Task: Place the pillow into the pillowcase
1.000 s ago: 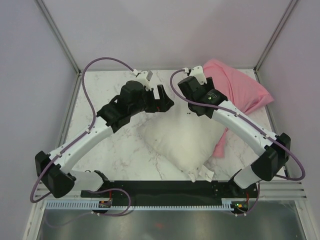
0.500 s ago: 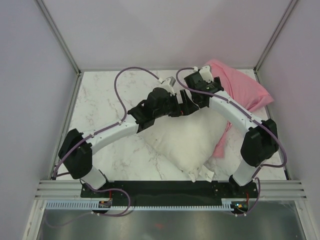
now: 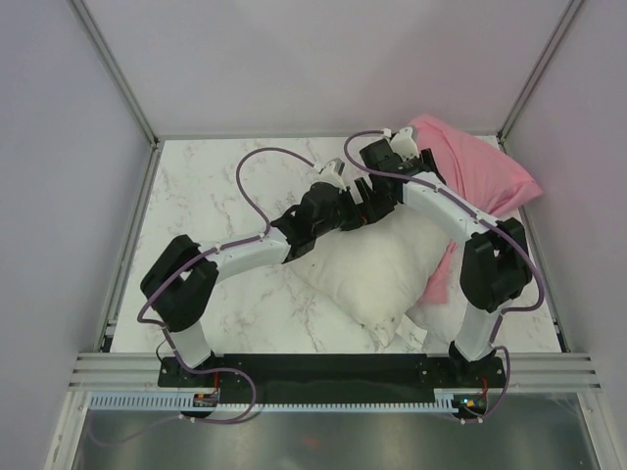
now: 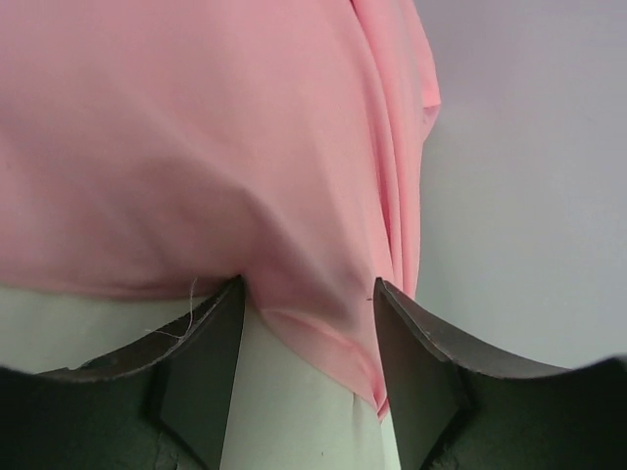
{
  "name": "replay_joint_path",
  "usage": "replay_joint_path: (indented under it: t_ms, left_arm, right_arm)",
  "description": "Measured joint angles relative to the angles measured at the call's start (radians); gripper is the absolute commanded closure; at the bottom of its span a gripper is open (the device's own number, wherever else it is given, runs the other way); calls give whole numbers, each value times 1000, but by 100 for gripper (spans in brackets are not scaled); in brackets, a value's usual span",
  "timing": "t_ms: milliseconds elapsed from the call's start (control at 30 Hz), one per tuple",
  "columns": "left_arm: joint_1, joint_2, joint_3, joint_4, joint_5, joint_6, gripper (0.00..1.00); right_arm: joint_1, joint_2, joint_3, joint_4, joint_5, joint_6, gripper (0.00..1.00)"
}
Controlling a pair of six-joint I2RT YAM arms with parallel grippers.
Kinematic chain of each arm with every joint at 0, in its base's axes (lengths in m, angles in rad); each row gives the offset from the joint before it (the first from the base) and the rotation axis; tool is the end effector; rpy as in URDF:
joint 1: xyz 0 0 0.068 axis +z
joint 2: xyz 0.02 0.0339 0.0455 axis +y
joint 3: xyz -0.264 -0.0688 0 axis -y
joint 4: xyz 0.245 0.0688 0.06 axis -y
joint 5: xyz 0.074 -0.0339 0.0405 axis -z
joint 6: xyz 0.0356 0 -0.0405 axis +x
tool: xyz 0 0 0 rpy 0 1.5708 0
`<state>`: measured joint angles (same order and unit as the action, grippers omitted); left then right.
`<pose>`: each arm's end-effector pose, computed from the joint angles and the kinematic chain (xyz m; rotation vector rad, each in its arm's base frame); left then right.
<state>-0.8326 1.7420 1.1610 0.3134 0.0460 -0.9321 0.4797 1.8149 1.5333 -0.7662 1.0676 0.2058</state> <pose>0.2736 -0.3032 0.2604 -0.0656 2.0377 -1.2304 0.3527 0.1483 0.2802 0.0429 2.1548 -0.9935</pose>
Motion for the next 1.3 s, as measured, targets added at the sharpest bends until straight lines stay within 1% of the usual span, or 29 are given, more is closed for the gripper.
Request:
replay_joint_path:
  t_ms: [67,167,200,367,433,533,667,800,867,1000,1100,1233,1267,1300]
  left_arm:
    - [-1,11,-8,32,-12,-5,3]
    - [-6,18,-29,87,-27,-8,3]
    - [-7,19,-37,107,-34,-10,3]
    - [-16,33,-78,200,-73,-9,5]
    - [-18,39,-89,215,-95,3,5]
    - [-29,39,-87,201,-152,48,3]
    - [-40,60,-42,147,-203,104,2]
    - [-37,85,18,78,-228,143,2]
    - [-34,85,21,67,-228,151,2]
    - [-26,85,21,56,-229,157,2]
    - [-19,84,21,53,-232,172,2]
    - [-12,72,18,40,-237,194,2]
    - [-11,64,10,39,-239,199,2]
    - [-11,56,1,40,-243,203,2]
  right_arm:
    - [-14,16,11,5,28,8,42]
    - [-44,31,20,25,41,10,81]
    - [-54,32,22,36,41,10,100]
    - [-80,32,32,66,16,6,100]
    - [-68,14,23,81,-47,-14,100]
    - [-40,-76,-18,101,-188,-40,100]
    - [-8,-274,-60,99,-455,-50,100]
    - [-15,-449,-117,89,-656,-45,100]
    - [-15,-489,-144,75,-697,-42,100]
    - [-13,-491,-152,24,-694,-40,100]
    - [-13,-496,-159,2,-761,-34,100]
    - [-12,-540,-234,27,-877,-3,100]
    - [-12,-549,-252,30,-893,6,100]
    - [-12,-557,-271,38,-904,16,97]
